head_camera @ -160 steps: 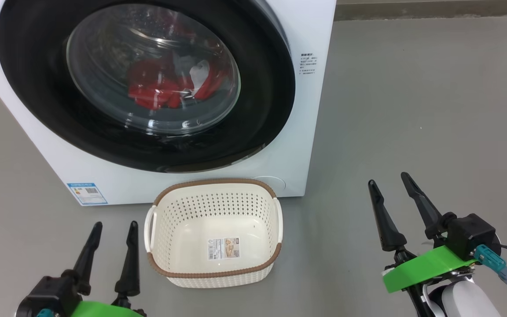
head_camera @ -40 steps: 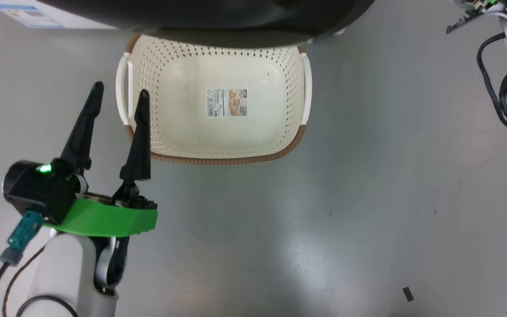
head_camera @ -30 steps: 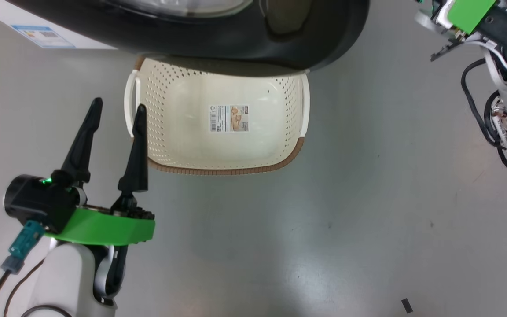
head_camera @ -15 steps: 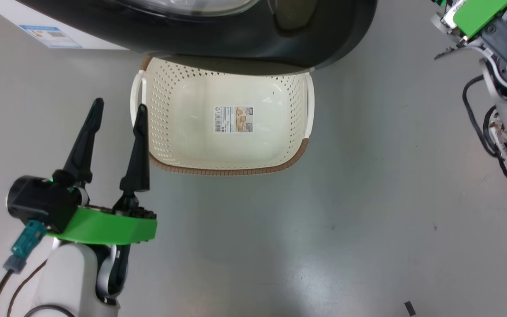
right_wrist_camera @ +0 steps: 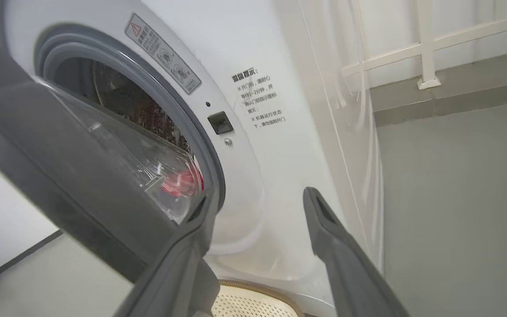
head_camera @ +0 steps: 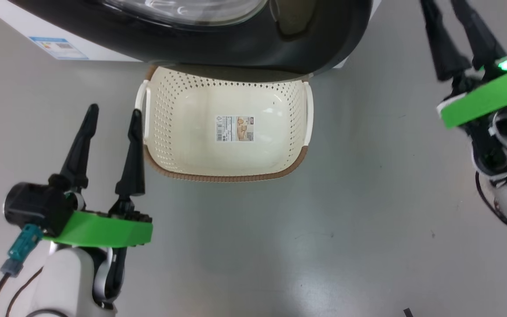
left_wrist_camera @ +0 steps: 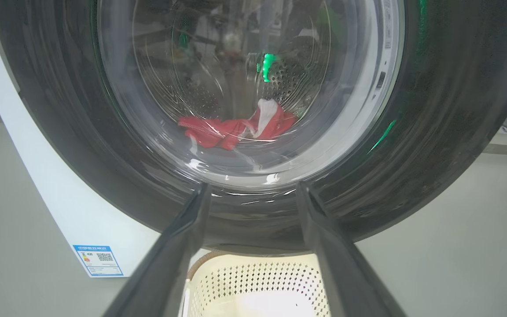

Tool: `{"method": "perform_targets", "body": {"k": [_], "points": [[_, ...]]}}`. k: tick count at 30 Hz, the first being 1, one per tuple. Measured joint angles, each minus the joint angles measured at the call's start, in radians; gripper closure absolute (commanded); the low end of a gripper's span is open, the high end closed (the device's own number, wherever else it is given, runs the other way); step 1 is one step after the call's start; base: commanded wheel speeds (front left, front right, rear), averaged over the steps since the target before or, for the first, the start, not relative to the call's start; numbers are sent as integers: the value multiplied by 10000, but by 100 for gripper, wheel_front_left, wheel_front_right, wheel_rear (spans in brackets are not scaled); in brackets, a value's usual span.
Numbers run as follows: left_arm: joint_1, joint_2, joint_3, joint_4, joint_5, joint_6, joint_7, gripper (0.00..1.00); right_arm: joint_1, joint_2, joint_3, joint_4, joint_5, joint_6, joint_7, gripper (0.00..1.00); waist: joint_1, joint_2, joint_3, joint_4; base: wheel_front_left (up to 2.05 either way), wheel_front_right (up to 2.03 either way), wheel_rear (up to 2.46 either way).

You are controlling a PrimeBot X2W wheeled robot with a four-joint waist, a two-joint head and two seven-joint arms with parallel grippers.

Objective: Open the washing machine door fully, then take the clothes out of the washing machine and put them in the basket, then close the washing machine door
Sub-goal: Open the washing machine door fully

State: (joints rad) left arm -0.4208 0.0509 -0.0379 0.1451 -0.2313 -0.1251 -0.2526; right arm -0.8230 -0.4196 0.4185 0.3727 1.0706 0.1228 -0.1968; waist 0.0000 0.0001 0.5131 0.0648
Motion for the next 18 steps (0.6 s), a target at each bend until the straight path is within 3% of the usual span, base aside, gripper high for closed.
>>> {"method": "perform_targets", "body": {"k": [3, 5, 8, 13, 18], "points": [[183, 0, 104, 4, 0, 0, 0, 0, 325, 161, 61, 343, -1011, 0, -531, 0, 0, 0, -73, -84, 0, 0, 0], [229, -6, 132, -12, 0, 0, 0, 0, 624, 502, -617, 222, -1808, 0, -558, 0, 0, 0, -126, -137, 0, 0, 0], [272, -23, 115, -46, 0, 0, 0, 0, 1170, 1118, -1939, -407, -3350, 2, -591, 0, -1, 0, -195, -173, 0, 0, 0], [293, -23, 140, -130, 23, 0, 0, 0, 2503, 2205, -3285, -1515, -5802, 2, -596, 0, 0, -1, -256, -192, 0, 0, 0], [296, -23, 203, -353, 61, 0, 0, 0, 3323, 2938, -4056, -2592, -7166, 2, -598, 0, 0, 0, -293, -190, 0, 0, 0]]}}
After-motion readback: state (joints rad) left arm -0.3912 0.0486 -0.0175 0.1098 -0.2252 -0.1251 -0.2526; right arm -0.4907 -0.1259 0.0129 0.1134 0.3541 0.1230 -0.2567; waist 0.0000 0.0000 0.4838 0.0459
